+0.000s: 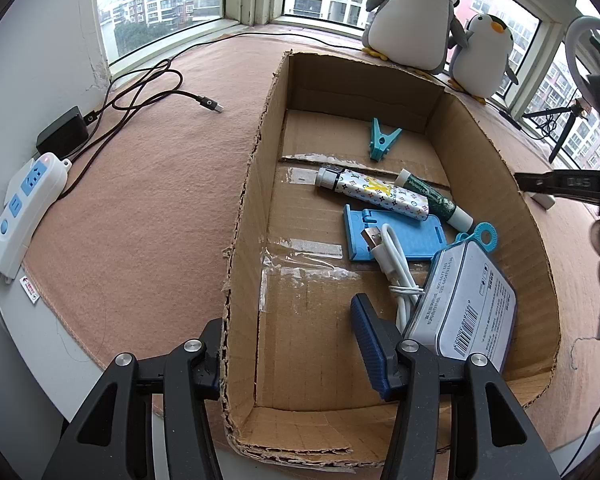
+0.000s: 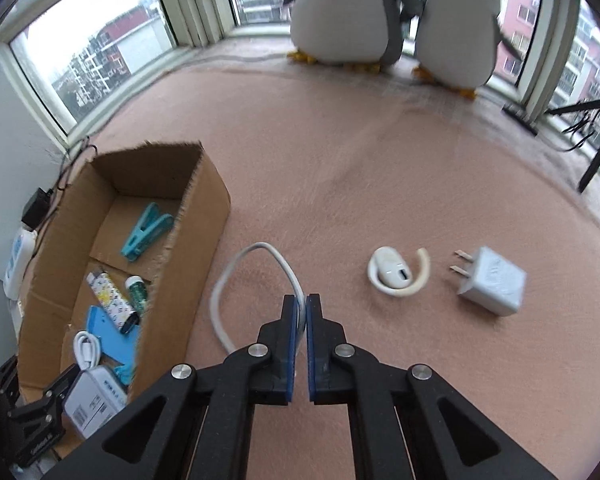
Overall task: Organize rigid objects
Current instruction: 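Lift the white USB cable, carry it into the box and open the right gripper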
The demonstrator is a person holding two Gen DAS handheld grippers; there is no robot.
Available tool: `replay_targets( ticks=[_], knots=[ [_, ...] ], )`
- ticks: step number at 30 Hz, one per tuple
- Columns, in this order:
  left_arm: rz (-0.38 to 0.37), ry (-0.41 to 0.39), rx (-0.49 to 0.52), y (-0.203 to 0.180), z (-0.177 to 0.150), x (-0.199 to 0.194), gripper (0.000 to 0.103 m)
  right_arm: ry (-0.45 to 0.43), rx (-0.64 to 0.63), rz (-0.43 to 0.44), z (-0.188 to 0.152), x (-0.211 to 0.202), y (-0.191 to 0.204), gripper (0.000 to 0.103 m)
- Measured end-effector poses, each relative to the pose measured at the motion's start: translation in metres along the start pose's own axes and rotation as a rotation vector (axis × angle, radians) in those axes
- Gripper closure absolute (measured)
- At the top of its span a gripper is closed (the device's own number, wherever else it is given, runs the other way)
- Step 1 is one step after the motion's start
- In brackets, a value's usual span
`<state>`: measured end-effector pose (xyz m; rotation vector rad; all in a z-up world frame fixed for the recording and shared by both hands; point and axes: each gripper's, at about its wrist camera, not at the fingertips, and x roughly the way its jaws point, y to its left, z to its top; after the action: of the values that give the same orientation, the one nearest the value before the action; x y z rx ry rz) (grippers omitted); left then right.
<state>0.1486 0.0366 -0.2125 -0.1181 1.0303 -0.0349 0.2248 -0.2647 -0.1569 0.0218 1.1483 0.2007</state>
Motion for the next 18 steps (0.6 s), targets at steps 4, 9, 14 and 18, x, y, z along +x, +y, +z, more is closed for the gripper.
replay_targets(
  ticks=[4, 9, 14, 18],
  knots=[
    [-0.001, -0.001, -0.001, 0.000, 0.000, 0.000, 0.048, -0.064, 0.008, 0.001, -0.001, -0.027, -0.003, 0.100],
    [-0.001, -0.001, -0.002, 0.000, 0.000, 0.000, 0.048, -0.134, -0.003, 0.020, 0.005, -0.056, 0.003, 0.100],
    [-0.001, 0.000, -0.001, 0.000, 0.000, 0.000, 0.048, -0.182, -0.029, 0.079, 0.011, -0.079, 0.019, 0.100],
    [-0.001, 0.000, -0.001, 0.000, 0.000, 0.000, 0.048, -0.197, -0.059, 0.139, 0.011, -0.089, 0.040, 0.100]
  ],
)
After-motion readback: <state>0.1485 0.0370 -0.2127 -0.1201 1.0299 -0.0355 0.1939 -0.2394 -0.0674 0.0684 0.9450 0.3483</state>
